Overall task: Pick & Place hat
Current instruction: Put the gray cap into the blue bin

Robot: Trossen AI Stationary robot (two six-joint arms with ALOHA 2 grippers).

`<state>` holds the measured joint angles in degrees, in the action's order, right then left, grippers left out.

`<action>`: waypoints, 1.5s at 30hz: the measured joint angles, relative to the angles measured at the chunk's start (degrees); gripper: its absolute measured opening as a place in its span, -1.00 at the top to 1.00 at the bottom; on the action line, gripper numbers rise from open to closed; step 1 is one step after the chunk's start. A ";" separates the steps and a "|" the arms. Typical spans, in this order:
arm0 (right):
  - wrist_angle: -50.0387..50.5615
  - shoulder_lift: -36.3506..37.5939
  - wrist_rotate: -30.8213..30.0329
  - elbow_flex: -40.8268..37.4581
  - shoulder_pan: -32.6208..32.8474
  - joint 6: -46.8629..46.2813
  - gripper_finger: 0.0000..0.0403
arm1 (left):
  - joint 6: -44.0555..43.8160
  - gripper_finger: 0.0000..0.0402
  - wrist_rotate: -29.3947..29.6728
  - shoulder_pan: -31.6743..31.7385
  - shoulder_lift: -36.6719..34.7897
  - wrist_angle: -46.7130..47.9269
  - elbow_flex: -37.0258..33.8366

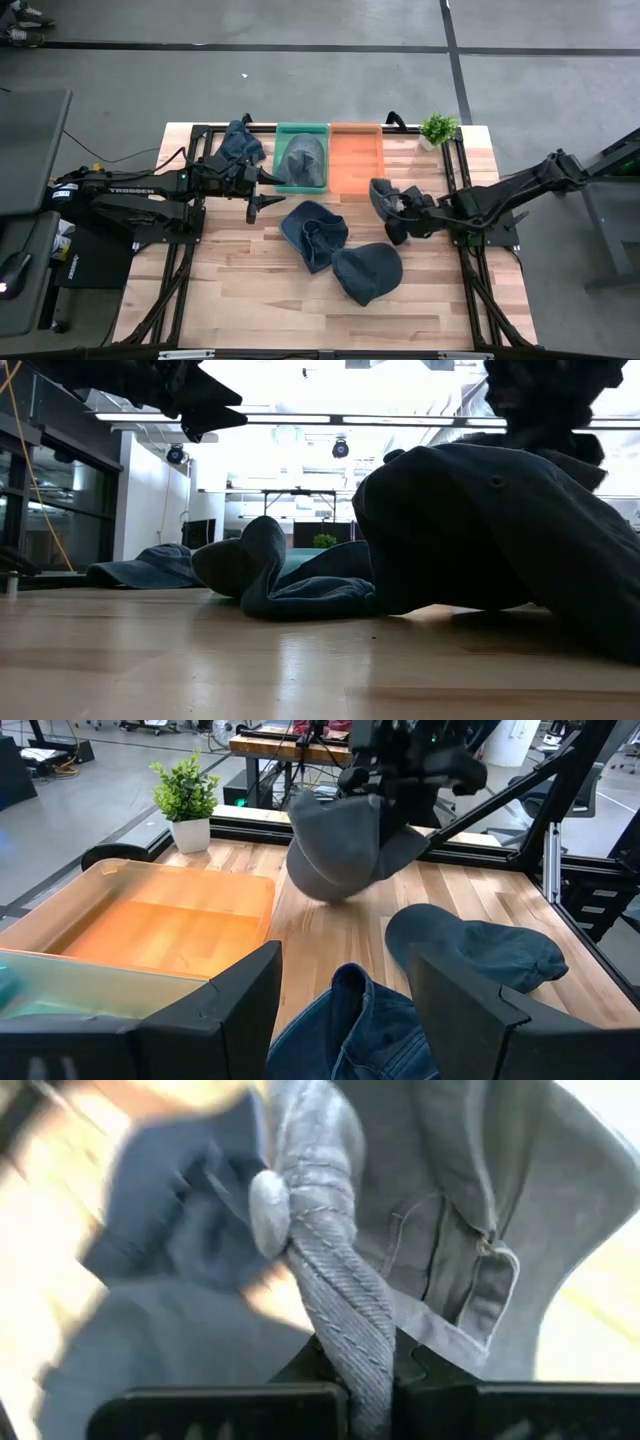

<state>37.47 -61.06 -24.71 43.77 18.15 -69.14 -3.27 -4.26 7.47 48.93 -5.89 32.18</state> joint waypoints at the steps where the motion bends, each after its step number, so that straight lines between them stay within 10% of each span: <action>1: -1.55 -0.02 -1.88 0.00 0.39 -0.20 0.99 | 0.00 -0.06 0.00 0.01 0.00 -0.02 0.00; 15: -19.39 -6.10 -31.76 0.02 7.21 -1.29 1.00 | 0.00 -0.06 -0.02 0.02 0.00 -0.02 0.00; 26: -39.89 -11.30 -53.10 0.02 8.71 18.81 1.00 | -0.02 -0.06 0.00 0.00 0.00 0.00 0.00; 45: -46.67 -21.96 -51.48 6.44 3.55 30.28 1.00 | -0.01 -0.06 0.00 0.00 0.00 0.00 0.00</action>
<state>-9.20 -83.02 -76.19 50.21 21.69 -38.86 -3.28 -4.25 7.47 48.93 -5.89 32.18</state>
